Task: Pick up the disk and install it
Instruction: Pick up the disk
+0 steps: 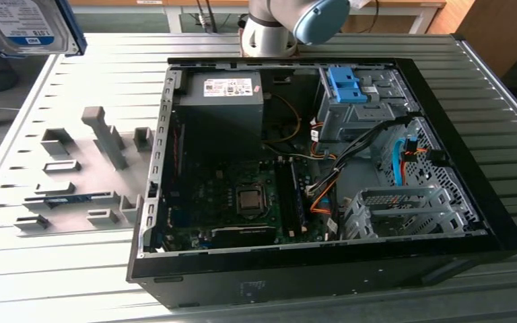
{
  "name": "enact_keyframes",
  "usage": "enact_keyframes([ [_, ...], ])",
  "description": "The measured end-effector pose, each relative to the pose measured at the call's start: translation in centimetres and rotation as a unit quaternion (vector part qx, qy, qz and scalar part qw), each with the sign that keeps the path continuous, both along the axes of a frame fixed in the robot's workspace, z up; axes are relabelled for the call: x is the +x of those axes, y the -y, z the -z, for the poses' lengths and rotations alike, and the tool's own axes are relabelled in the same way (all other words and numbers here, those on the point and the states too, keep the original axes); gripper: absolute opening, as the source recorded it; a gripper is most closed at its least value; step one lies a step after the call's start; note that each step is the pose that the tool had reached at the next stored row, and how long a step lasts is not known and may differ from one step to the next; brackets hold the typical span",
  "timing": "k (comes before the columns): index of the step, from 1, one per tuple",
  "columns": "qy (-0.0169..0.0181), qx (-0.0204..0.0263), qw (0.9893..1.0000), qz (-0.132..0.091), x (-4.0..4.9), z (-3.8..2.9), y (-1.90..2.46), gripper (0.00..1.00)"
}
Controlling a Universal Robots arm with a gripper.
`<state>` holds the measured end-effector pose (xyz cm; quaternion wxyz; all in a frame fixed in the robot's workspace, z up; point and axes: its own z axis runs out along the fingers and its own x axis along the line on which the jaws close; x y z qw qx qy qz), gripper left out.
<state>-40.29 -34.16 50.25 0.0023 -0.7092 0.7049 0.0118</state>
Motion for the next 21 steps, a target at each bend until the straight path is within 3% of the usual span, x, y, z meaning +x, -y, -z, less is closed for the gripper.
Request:
enact_keyframes([
  [21,0.0,0.0,1.0,0.0,2.08,0.0,0.0,0.37],
])
